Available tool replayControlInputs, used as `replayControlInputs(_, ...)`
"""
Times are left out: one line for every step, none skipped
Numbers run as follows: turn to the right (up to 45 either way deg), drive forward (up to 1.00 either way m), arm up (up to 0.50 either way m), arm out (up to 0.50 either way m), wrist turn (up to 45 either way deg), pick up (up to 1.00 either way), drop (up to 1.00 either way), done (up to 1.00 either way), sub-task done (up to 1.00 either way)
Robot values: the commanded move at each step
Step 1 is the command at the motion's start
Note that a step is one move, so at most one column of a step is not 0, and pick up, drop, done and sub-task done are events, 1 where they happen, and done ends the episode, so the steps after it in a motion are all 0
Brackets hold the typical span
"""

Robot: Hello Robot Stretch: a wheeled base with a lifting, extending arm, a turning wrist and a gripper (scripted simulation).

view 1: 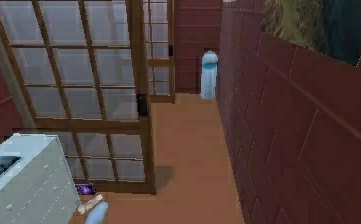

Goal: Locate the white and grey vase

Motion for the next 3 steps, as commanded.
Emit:
replayControlInputs(0.0,0.50,0.00,0.00,0.0,0.00,0.00,0.00,0.00)
replayControlInputs(-3.0,0.00,0.00,0.00,0.0,0.00,0.00,0.00,0.00)
replayControlInputs(15.0,0.00,0.00,0.00,0.0,0.00,0.00,0.00,0.00)
